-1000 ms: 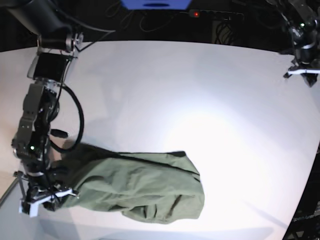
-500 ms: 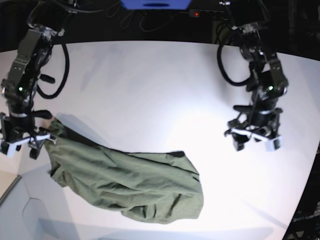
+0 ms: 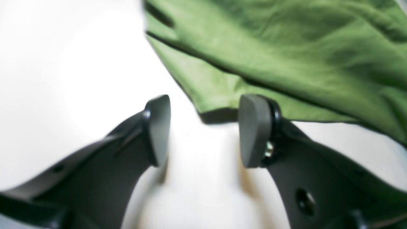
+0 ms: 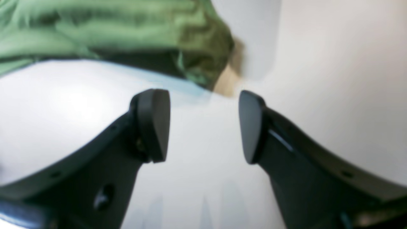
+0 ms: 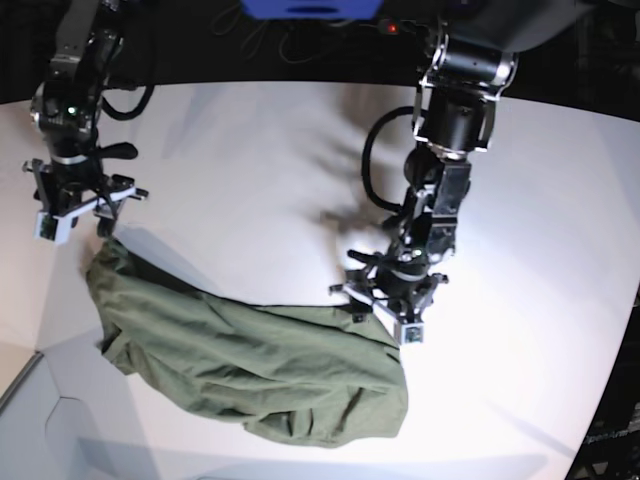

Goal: Layout the t-shirt on the table in an organized manner, then fold the t-shirt properly
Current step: 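Release the t-shirt and move the left gripper toward its edge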

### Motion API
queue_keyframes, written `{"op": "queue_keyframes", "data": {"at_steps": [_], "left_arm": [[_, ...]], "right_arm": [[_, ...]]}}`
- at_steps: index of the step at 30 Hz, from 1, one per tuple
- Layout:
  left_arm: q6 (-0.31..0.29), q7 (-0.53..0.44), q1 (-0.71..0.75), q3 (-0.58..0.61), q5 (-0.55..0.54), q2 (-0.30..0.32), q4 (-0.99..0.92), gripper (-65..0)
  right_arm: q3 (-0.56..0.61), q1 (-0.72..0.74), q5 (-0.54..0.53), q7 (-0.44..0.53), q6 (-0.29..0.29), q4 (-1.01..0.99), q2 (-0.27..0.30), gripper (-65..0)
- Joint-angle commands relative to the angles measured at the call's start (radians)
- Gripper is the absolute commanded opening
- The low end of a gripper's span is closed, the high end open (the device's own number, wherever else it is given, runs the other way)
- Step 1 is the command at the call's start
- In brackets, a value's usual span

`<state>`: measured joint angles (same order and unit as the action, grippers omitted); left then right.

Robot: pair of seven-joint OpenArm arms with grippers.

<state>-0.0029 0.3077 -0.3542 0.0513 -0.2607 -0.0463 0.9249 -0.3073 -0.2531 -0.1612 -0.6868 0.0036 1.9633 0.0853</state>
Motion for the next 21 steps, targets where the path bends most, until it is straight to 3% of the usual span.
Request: {"op": "queue_keyframes", "data": {"at_steps": [1, 8, 13, 15, 18, 19, 21], "left_arm": [[0.001, -0.048, -0.041, 0.000, -0.002, -0.011, -0.027, -32.3], [0.001, -0.173, -0.127, 0.008, 0.007, -0.057, -0.221, -32.3], [-0.004, -0.186, -0.161, 0.008, 0.007, -0.062, -0.283, -33.1], [-0.004, -0.186, -0.161, 0.008, 0.007, -0.062, -0.287, -40.3], [-0.006, -0.186, -0.153, 0.003, -0.001, -0.054, -0.277, -62.1], [-0.001, -0.186, -0.145, 0.002, -0.001, -0.053, -0.267, -65.0], [-0.001, -0.184, -0.119, -0.001, -0.002, -0.030, -0.200, -63.0]], "right_arm": [[-0.006, 0.001, 0.001, 0.028, 0.002, 0.020, 0.009, -31.1], [-0.006, -0.051, 0.001, 0.032, 0.002, 0.020, 0.009, -31.1], [-0.006, -0.062, 0.001, 0.031, 0.002, 0.020, 0.009, -31.1], [-0.006, -0.064, 0.001, 0.028, 0.002, 0.020, 0.009, -31.1], [-0.006, -0.064, 0.001, 0.028, 0.002, 0.020, 0.009, -31.1], [-0.006, -0.062, 0.001, 0.028, 0.002, 0.020, 0.009, -31.1], [-0.006, -0.061, 0.001, 0.028, 0.002, 0.020, 0.009, -31.1]]}}
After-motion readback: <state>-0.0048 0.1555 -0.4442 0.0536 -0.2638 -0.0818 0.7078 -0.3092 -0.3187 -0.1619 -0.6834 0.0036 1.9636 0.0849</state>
